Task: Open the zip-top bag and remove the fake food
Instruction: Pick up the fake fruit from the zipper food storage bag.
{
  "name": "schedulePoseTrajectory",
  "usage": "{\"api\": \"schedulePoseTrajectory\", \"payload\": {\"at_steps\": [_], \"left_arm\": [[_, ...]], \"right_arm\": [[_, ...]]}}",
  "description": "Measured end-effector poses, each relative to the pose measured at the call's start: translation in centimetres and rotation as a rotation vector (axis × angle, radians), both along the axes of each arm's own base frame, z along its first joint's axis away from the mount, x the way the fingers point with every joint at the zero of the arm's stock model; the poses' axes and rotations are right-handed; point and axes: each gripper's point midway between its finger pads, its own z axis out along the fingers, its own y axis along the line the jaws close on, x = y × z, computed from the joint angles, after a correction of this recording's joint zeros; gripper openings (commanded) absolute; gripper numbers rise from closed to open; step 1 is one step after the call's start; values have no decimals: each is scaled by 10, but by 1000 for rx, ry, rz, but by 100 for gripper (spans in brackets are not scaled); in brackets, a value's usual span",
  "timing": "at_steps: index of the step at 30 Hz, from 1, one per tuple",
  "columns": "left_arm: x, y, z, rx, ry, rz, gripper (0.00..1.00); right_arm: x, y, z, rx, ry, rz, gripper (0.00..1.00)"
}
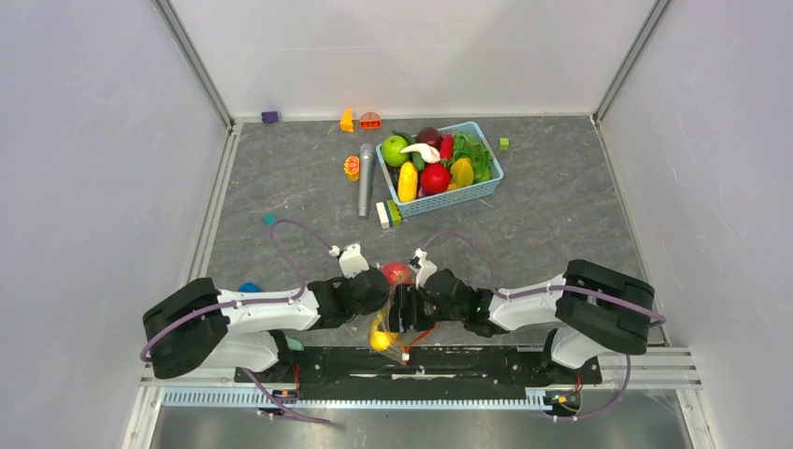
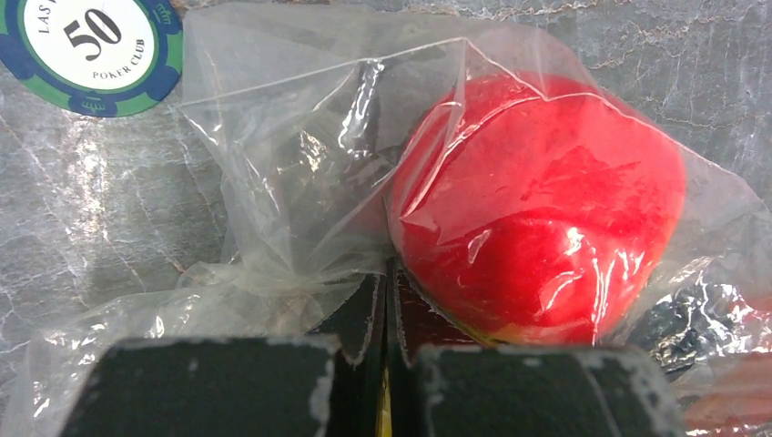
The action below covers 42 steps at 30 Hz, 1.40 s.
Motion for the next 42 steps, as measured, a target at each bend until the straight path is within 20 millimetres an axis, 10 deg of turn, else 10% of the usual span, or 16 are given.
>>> {"api": "schedulePoseTrajectory", "payload": {"at_steps": [15,30,42], "left_arm": [[-8,11,1,-11,-7,16,2],[-20,48,2,75,13,69,2],[-20,52,1,90,12,77,2]], "right_arm": [[5,-7,-1,31,38,-25,47],[15,-60,50,62,-243,-63,43],[8,-78,53,15,-310,7,43]]}}
